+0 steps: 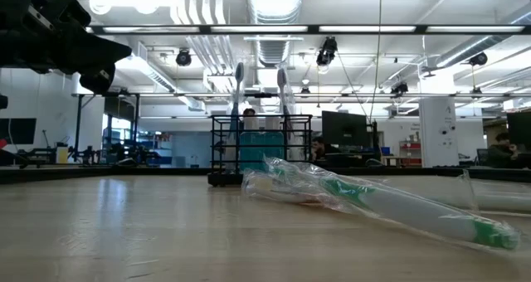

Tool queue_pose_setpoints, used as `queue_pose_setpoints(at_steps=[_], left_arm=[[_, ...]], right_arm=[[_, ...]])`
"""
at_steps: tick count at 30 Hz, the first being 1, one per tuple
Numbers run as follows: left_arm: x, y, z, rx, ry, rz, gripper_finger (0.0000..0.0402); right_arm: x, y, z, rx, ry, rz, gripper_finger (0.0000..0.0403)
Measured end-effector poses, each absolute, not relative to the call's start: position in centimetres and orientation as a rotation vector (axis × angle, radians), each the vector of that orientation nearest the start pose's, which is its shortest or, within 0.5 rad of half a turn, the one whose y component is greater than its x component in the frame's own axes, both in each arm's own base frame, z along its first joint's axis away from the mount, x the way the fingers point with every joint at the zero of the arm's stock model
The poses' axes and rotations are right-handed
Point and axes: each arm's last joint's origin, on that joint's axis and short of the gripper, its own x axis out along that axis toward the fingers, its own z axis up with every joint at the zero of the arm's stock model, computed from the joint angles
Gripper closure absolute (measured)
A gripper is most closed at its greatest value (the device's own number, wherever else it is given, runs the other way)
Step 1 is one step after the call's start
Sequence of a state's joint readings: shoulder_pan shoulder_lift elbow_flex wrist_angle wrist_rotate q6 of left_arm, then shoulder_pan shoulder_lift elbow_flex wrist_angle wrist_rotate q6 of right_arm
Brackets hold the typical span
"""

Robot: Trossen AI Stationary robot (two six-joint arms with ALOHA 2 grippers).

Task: Pick & Place toothbrushing station
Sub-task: Put the violet toothbrush into the black wire organizer

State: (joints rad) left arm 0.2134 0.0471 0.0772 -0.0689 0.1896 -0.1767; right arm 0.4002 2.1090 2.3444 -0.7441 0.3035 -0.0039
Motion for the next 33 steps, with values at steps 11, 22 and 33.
queue_pose_setpoints(at_steps=[11, 22, 33], left_arm=[[9.4, 1.5, 18.0, -0.183, 0.03, 0.027, 0.0392], [9.5, 1.5, 18.0, -0.156, 0.027, 0.042, 0.0392], [9.4, 1.7, 18.1, -0.137, 0.019, 0.092, 0.0392]], right_arm=[[36.8, 13.9, 43.9, -0.379, 0.445, 0.066, 0.0395], [25.1, 8.8, 42.2, -0.312, 0.189, 0.031, 0.0395], [16.0, 4.1, 31.4, -0.241, -0.14, -0.032, 0.0394]])
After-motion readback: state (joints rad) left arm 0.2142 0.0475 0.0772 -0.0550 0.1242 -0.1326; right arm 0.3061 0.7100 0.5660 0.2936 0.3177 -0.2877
